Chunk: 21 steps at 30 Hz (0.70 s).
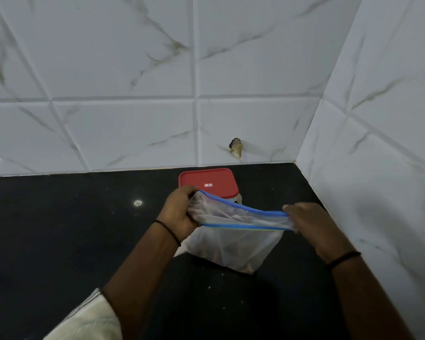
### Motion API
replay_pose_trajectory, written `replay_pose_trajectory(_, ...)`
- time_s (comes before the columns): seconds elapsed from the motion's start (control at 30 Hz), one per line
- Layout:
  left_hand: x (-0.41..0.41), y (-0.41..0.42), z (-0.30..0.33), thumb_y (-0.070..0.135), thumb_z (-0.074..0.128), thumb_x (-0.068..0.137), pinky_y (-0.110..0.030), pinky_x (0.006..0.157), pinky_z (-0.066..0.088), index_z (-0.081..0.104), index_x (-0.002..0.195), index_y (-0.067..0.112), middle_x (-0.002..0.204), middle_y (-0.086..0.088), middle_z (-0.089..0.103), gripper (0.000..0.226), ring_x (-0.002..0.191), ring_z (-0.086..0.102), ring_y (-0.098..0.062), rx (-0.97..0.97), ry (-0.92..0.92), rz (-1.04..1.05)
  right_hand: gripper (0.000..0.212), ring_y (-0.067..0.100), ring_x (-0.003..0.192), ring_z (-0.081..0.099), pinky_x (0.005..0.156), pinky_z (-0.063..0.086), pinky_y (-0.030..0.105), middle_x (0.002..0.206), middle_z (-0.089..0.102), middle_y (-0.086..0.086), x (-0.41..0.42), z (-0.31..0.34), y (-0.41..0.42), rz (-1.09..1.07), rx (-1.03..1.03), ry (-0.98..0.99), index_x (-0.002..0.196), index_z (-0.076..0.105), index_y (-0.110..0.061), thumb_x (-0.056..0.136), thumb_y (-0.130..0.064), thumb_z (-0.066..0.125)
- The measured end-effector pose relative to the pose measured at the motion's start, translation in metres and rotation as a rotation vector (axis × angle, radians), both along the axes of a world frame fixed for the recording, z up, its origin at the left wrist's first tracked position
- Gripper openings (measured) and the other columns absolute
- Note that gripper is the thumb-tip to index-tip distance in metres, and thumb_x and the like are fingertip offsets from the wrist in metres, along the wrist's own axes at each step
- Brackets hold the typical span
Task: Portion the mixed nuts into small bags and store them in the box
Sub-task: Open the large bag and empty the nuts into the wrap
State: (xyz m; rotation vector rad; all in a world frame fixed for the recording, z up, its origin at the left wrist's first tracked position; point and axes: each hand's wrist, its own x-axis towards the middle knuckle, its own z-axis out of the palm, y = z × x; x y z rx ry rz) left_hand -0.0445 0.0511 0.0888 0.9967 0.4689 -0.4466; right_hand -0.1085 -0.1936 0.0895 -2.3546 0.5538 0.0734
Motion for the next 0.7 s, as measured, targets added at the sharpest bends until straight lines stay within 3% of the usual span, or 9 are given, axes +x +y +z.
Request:
replay_pose_trajectory(0.07, 0.003, -0.003, 0.000, 0.013, 0.050, 0.093, -0.032, 0.056, 0.052, 0.053, 0.065, 0.011, 0.053, -0.004, 0.058, 0.028, 0.049, 0.059, -0.019, 0.035, -0.033, 0.011, 0.029, 0.018, 0.065, 0.051, 0.058, 0.033, 0.031, 0.070, 0.054, 0.002, -0.002, 0.010, 0.002, 0.042, -0.298, -0.125, 0.073, 0.058, -0.015, 0.096, -0.032, 0.056)
replay_pose_trajectory(0.17, 0.005, -0.005, 0.001, 0.014, 0.052, 0.091, -0.028, 0.051, 0.050, 0.054, 0.063, 0.013, 0.058, -0.004, 0.056, 0.028, 0.050, 0.056, -0.017, 0.071, -0.063, -0.006, 0.017, 0.005, 0.071, 0.054, 0.062, 0.037, 0.017, 0.082, 0.062, -0.002, -0.001, 0.032, 0.019, 0.209, -0.217, -0.340, 0.087, 0.063, -0.018, 0.099, -0.029, 0.054)
replay_pose_trajectory(0.23, 0.008, -0.007, 0.002, 0.014, 0.054, 0.090, -0.026, 0.048, 0.048, 0.053, 0.058, 0.014, 0.055, -0.003, 0.054, 0.032, 0.047, 0.054, -0.016, 0.096, -0.068, -0.013, 0.018, 0.003, 0.074, 0.058, 0.067, 0.043, 0.017, 0.083, 0.065, -0.007, 0.003, 0.035, 0.035, 0.390, -0.149, -0.296, 0.093, 0.065, -0.022, 0.098, -0.034, 0.053)
replay_pose_trajectory(0.33, 0.008, -0.011, 0.006, 0.016, 0.056, 0.090, -0.024, 0.049, 0.045, 0.053, 0.059, 0.014, 0.053, -0.002, 0.051, 0.031, 0.048, 0.050, -0.015, 0.120, -0.091, -0.040, 0.021, 0.010, 0.071, 0.059, 0.067, 0.048, 0.029, 0.077, 0.062, -0.006, 0.009, 0.021, 0.052, 0.517, -0.276, -0.198, 0.091, 0.064, -0.024, 0.097, -0.041, 0.054)
replay_pose_trajectory(0.43, 0.009, -0.014, 0.007, 0.026, 0.053, 0.097, -0.022, 0.048, 0.046, 0.056, 0.068, 0.012, 0.054, 0.000, 0.056, 0.032, 0.047, 0.054, -0.012, 0.220, -0.167, -0.089, 0.026, 0.018, 0.074, 0.060, 0.065, 0.044, 0.034, 0.079, 0.062, -0.003, 0.015, 0.005, 0.055, 0.476, -0.380, -0.180, 0.083, 0.055, -0.023, 0.101, -0.038, 0.045)
replay_pose_trajectory(0.53, 0.013, -0.014, -0.004, 0.042, 0.049, 0.097, -0.030, 0.064, 0.046, 0.053, 0.081, 0.015, 0.077, -0.003, 0.055, 0.031, 0.067, 0.053, -0.015, 0.610, -0.348, -0.114, 0.030, 0.032, 0.083, 0.062, 0.065, 0.035, 0.034, 0.084, 0.065, 0.007, 0.018, -0.002, 0.049, 0.389, -0.425, -0.228, 0.077, 0.044, -0.023, 0.103, -0.036, 0.038)
replay_pose_trajectory(0.6, 0.009, -0.014, -0.011, 0.046, 0.054, 0.091, -0.029, 0.062, 0.038, 0.041, 0.069, 0.021, 0.074, -0.002, 0.044, 0.036, 0.060, 0.040, -0.013, 0.835, -0.440, -0.025, 0.033, 0.031, 0.080, 0.061, 0.065, 0.036, 0.033, 0.077, 0.060, 0.004, 0.018, -0.003, 0.046, 0.311, -0.400, -0.232, 0.080, 0.048, -0.018, 0.104, -0.036, 0.036)
replay_pose_trajectory(0.7, -0.016, -0.018, -0.014, 0.047, 0.058, 0.090, -0.028, 0.059, 0.040, 0.038, 0.075, 0.019, 0.072, 0.002, 0.047, 0.038, 0.059, 0.048, -0.017, 0.901, -0.446, 0.008, 0.032, 0.021, 0.072, 0.048, 0.065, 0.031, 0.031, 0.069, 0.044, -0.006, 0.019, -0.005, 0.043, 0.198, -0.337, -0.206, 0.080, 0.046, -0.017, 0.105, -0.034, 0.035)
